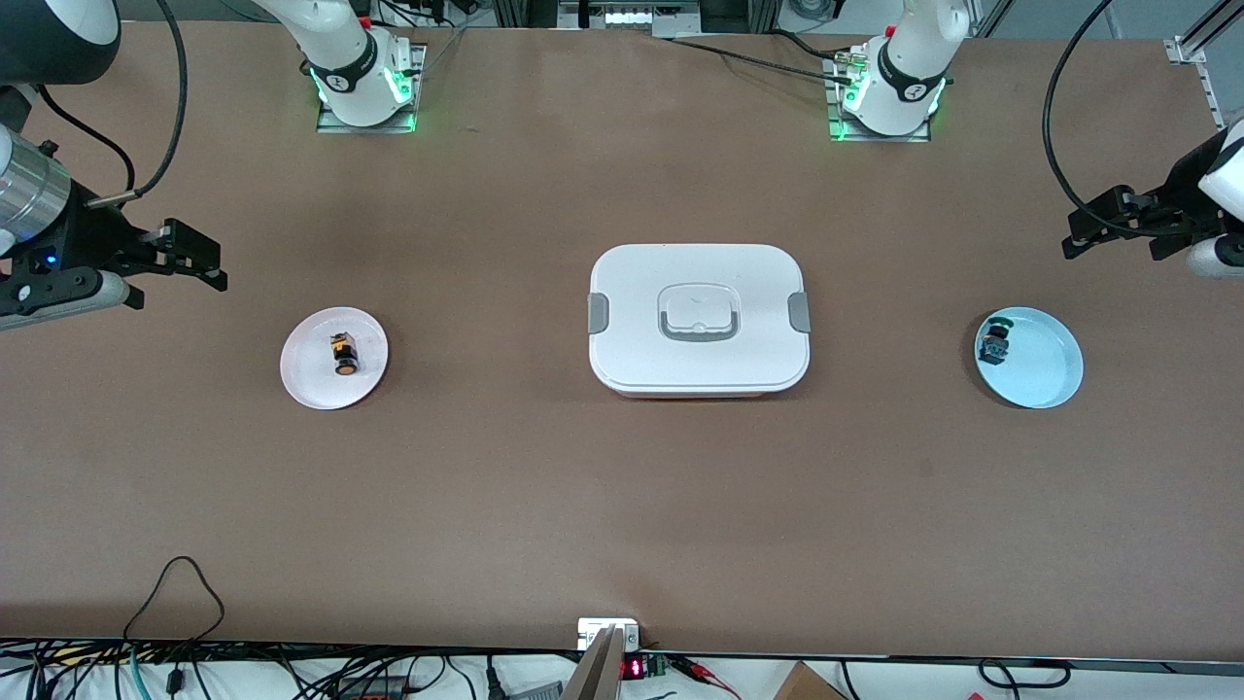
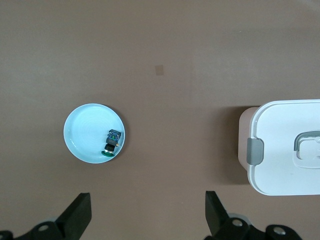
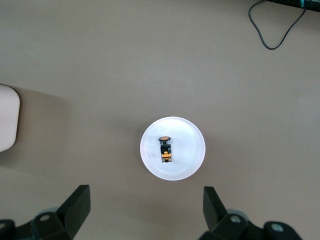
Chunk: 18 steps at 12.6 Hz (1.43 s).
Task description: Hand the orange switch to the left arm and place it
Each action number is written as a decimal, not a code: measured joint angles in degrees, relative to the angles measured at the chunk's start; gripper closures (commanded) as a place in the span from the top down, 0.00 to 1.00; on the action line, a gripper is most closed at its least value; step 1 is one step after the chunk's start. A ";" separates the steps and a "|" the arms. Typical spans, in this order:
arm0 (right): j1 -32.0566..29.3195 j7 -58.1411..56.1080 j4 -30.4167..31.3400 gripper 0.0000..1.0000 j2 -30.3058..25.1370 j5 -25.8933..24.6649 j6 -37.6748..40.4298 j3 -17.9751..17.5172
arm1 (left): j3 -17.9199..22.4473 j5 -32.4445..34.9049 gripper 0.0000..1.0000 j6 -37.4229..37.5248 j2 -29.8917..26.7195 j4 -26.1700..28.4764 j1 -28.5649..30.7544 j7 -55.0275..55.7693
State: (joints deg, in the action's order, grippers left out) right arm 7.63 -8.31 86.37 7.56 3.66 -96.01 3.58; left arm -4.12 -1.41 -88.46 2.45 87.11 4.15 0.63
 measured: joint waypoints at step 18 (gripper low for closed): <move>0.76 1.51 -0.17 1.00 -2.82 -0.04 2.68 0.22 | -0.05 0.00 1.00 0.00 0.00 0.00 -0.02 0.00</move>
State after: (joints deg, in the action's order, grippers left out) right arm 8.40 -6.81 86.20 4.74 3.62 -93.33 3.80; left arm -4.17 -1.41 -88.46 2.45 87.10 4.13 0.63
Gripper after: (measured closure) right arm 0.000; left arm 0.000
